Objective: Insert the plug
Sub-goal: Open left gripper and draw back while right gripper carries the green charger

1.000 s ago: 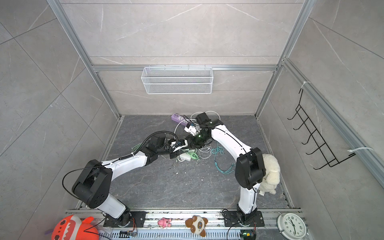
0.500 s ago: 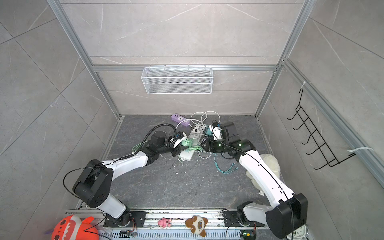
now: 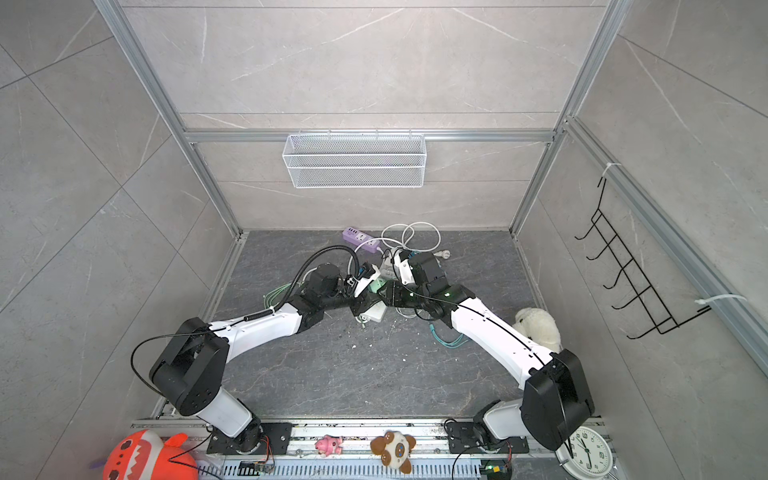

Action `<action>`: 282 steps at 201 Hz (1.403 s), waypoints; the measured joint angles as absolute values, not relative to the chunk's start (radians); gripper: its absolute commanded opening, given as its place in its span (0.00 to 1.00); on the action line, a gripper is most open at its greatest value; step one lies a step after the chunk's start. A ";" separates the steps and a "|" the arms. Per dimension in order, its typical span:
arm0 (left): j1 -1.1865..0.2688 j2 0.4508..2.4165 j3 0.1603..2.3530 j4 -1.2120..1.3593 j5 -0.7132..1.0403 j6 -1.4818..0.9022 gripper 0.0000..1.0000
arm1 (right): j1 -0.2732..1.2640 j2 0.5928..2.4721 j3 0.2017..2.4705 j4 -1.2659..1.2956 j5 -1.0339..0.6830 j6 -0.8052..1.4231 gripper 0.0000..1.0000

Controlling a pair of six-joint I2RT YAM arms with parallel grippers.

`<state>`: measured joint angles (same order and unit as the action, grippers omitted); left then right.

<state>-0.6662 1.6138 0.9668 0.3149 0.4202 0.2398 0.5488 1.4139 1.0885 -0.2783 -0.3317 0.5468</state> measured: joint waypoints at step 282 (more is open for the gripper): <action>-0.683 1.592 0.980 0.240 0.146 0.261 1.00 | 0.249 1.190 1.379 -0.686 -0.258 0.471 0.09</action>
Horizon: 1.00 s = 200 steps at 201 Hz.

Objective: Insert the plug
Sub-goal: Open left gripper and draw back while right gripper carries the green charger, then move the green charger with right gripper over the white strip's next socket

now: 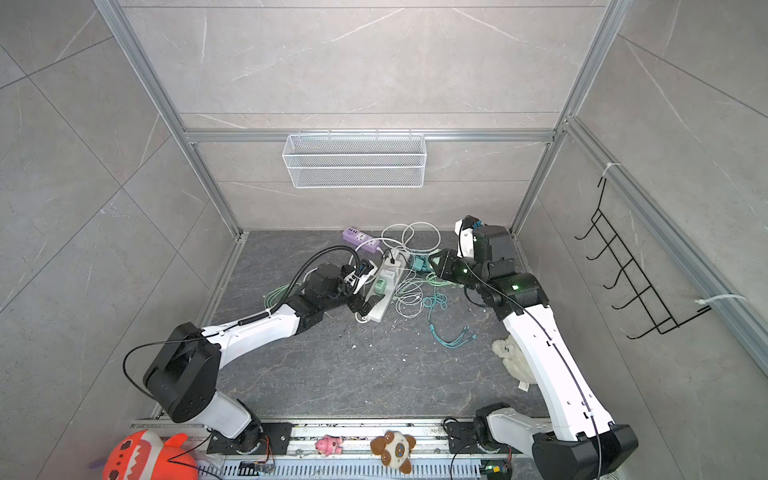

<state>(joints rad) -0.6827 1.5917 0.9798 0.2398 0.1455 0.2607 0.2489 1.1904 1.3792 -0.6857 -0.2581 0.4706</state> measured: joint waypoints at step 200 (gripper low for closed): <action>-0.460 1.888 0.936 0.479 0.248 -0.074 0.83 | 0.627 1.633 1.174 -0.421 -0.060 0.706 0.09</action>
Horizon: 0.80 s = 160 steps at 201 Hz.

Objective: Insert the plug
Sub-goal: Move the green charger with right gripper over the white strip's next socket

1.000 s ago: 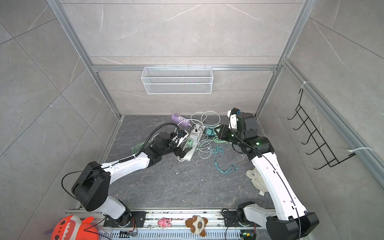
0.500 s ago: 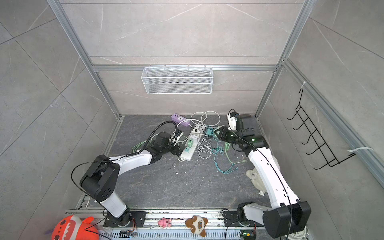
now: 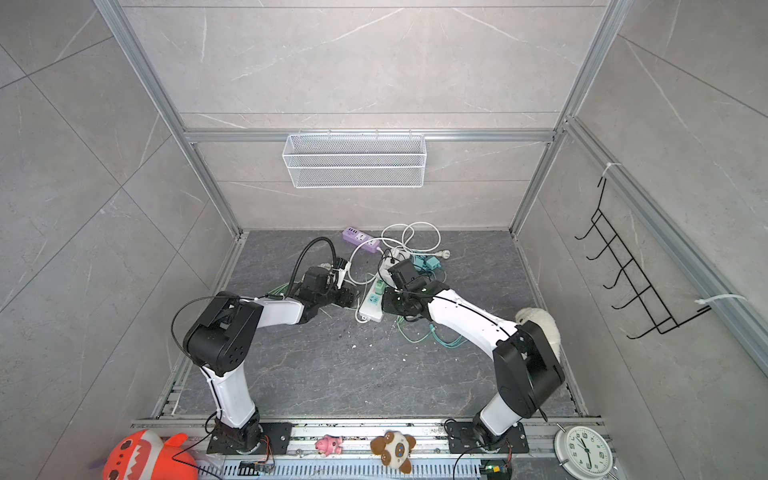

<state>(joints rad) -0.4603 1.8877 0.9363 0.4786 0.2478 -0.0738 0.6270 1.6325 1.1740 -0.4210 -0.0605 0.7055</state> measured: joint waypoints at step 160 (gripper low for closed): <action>-0.414 1.629 0.751 0.456 0.267 -0.181 0.85 | 0.746 1.995 1.583 -0.632 0.265 0.833 0.07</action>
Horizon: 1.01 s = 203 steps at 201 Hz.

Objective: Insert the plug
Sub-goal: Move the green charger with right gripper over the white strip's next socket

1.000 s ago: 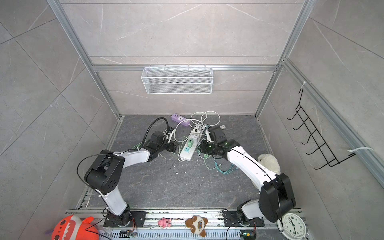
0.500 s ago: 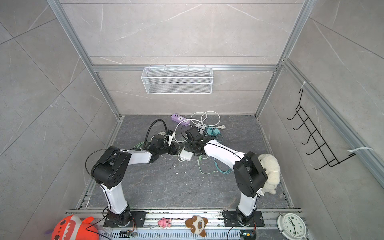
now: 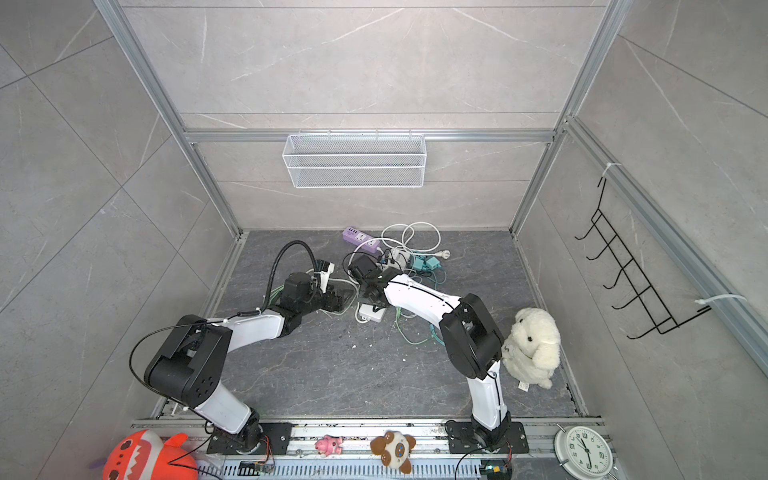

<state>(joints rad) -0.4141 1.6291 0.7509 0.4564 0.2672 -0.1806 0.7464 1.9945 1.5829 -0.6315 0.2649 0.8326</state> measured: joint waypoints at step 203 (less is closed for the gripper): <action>-0.385 1.582 0.721 0.450 0.271 -0.181 0.86 | 0.760 2.106 1.682 -0.682 0.390 0.943 0.03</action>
